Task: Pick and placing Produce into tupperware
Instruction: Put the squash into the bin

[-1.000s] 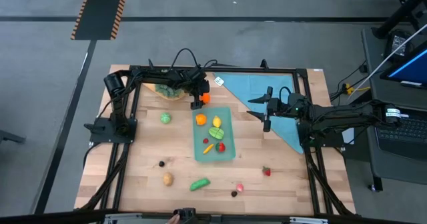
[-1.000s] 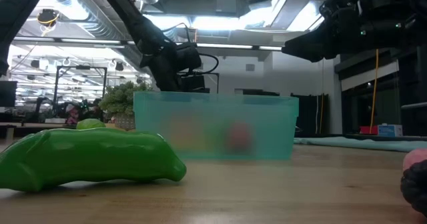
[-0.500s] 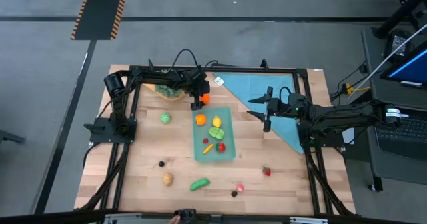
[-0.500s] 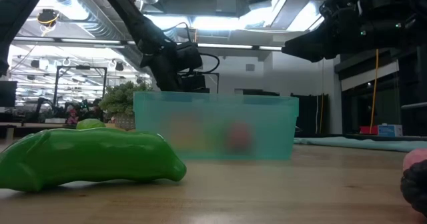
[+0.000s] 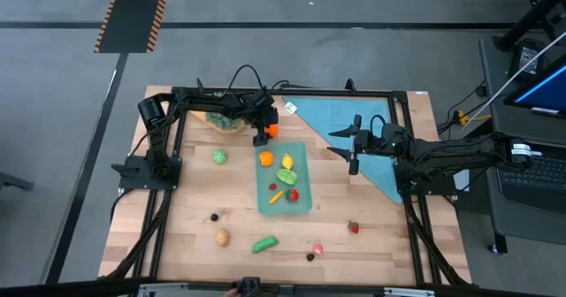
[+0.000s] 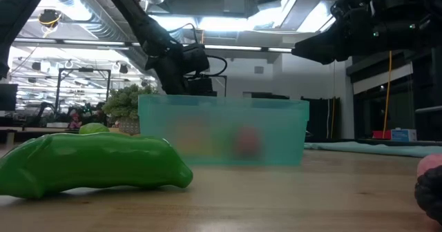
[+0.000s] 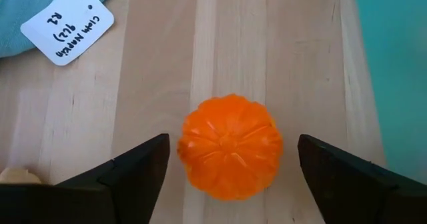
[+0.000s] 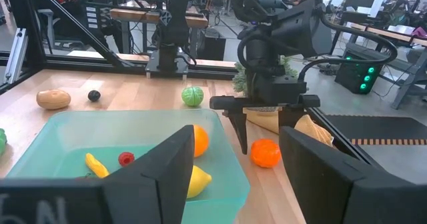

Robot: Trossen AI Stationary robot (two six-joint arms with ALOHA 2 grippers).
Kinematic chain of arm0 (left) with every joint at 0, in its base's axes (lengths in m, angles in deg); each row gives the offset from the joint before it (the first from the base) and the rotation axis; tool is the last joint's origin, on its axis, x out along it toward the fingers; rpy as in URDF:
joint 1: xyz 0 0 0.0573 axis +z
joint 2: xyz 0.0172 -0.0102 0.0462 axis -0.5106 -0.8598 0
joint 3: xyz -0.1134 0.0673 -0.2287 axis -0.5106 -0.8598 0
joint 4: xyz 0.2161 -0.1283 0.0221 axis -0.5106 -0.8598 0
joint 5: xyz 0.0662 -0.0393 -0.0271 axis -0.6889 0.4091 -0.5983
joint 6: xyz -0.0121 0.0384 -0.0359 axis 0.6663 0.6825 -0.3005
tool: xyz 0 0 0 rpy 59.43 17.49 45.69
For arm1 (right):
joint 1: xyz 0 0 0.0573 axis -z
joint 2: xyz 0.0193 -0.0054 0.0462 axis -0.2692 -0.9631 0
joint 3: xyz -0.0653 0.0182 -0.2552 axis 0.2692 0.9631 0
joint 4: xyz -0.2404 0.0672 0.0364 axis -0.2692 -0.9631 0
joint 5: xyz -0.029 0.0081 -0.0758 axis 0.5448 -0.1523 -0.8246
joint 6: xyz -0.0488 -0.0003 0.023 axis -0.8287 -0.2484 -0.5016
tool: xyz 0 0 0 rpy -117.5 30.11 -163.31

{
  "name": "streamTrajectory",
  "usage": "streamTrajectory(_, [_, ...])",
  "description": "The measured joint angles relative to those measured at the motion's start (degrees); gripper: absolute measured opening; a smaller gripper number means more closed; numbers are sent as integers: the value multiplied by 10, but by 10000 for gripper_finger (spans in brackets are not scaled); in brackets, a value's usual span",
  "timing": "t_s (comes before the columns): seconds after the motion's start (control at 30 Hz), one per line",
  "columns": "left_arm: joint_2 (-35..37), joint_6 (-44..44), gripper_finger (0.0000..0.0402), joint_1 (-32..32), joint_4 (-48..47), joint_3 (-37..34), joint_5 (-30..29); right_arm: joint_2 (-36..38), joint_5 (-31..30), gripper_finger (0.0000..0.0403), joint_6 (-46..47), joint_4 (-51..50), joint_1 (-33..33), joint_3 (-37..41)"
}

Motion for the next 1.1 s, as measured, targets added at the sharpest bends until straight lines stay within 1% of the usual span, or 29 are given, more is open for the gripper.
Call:
streamTrajectory(0.53, [0, 0, 231, 0, 1, 0, 0, 0, 0, 221, 0, 0, 0, 0])
streamTrajectory(0.9, [1, 0, 206, 0, 6, 1, 2, 0, 0, 221, 1, -1, 0, 0])
streamTrajectory(1.1, [2, 0, 176, 3, 8, 2, 4, 0, 0, 221, 0, -2, 0, 0])
